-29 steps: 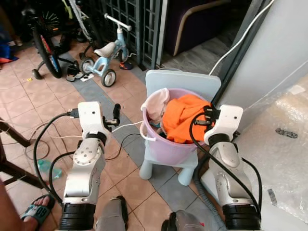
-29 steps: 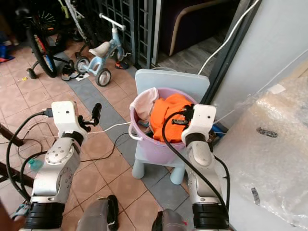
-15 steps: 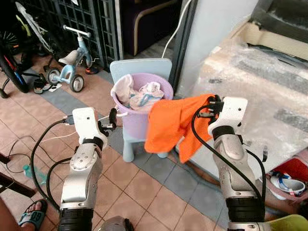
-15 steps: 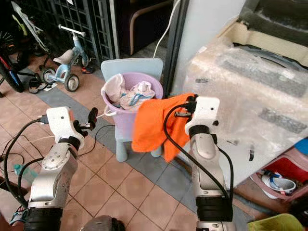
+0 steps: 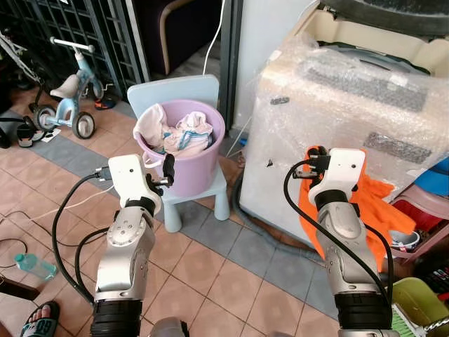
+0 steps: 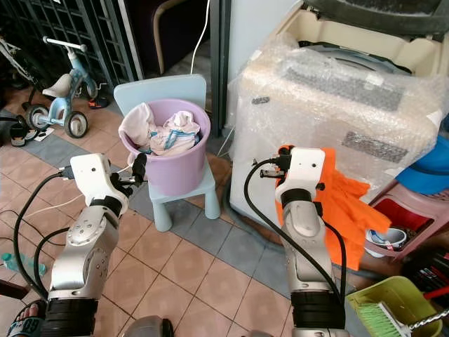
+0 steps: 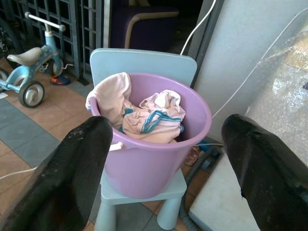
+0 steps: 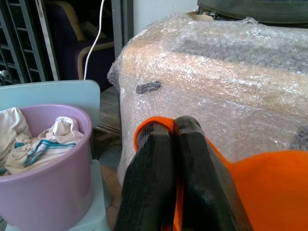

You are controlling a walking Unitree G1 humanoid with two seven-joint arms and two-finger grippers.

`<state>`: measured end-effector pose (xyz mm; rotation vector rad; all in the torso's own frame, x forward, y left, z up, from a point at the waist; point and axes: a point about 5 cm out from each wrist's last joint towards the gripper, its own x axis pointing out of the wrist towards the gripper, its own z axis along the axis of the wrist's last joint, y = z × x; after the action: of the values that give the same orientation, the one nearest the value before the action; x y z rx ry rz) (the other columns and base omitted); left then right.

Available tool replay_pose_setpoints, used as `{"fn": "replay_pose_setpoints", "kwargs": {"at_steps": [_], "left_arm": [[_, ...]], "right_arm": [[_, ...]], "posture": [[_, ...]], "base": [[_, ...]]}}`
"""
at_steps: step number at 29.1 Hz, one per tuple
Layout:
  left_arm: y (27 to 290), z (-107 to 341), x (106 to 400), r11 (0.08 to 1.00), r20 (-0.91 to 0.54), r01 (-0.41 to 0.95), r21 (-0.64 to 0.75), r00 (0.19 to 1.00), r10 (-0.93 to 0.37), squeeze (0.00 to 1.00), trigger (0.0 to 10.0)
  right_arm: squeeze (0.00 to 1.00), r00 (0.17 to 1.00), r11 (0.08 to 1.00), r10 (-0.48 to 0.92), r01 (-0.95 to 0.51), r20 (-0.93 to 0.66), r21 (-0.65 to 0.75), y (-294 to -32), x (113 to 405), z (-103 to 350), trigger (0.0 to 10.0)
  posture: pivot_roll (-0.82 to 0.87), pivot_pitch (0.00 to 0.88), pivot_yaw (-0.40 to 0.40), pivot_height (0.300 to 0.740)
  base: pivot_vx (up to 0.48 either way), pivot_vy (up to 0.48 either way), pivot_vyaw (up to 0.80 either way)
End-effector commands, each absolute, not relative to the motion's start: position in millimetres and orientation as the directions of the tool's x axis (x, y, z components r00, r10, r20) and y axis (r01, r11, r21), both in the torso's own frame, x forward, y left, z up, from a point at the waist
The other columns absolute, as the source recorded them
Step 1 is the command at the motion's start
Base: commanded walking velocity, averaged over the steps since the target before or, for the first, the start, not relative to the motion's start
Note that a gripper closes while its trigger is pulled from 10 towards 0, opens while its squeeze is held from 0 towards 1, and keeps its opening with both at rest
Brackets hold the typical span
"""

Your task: Clothes washing

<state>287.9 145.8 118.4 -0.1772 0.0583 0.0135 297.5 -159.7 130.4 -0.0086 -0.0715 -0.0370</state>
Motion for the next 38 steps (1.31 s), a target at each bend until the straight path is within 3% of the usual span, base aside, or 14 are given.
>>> {"fn": "replay_pose_setpoints", "kwargs": {"at_steps": [1, 16, 23, 34, 36, 38], "left_arm": [[146, 118, 287, 0.983, -0.057, -0.018, -0.183, 0.998, 0.007, 0.0, 10.0], [144, 117, 287, 0.981, -0.05, -0.021, -0.19, 0.999, 0.011, 0.0, 10.0], [138, 114, 287, 0.975, -0.079, -0.028, -0.218, 0.997, 0.011, 0.0, 10.0], [140, 111, 286, 0.978, -0.109, -0.059, -0.202, 0.993, 0.037, 0.0, 10.0], [140, 111, 286, 0.98, -0.109, -0.062, -0.189, 0.993, 0.042, 0.0, 10.0], [140, 111, 284, 0.981, -0.109, -0.077, -0.179, 0.992, 0.058, 0.0, 10.0]], "right_arm": [[0.0, 0.99, 1.0, -0.006, 0.009, 0.142, -0.024, -154, 301, 146, 10.0], [0.0, 0.924, 0.988, 0.034, 0.026, 0.381, -0.152, -173, 360, 231, 10.0], [0.0, 0.892, 0.971, 0.155, -0.058, 0.424, -0.232, -165, 381, 265, 10.0], [0.0, 0.773, 0.882, 0.429, -0.247, 0.468, -0.401, -124, 403, 334, 10.0], [0.0, 0.758, 0.876, 0.446, -0.261, 0.475, -0.406, -119, 403, 340, 10.0], [0.0, 0.704, 0.871, 0.486, -0.34, 0.518, -0.354, -94, 401, 354, 10.0]], "posture": [[-0.02, 0.065, -0.012, 0.74], [-0.01, 0.063, -0.024, 0.74], [-0.01, 0.063, -0.024, 0.74], [0.0, 0.075, -0.03, 0.74], [0.0, 0.075, -0.036, 0.74], [0.0, 0.073, -0.04, 0.74]], "base": [[0.454, 0.0, 0.0], [0.463, 0.0, -0.68], [0.372, 0.233, -0.8], [0.245, 0.387, -0.8], [0.0, 0.0, -0.8], [0.0, 0.0, -0.8]]}}
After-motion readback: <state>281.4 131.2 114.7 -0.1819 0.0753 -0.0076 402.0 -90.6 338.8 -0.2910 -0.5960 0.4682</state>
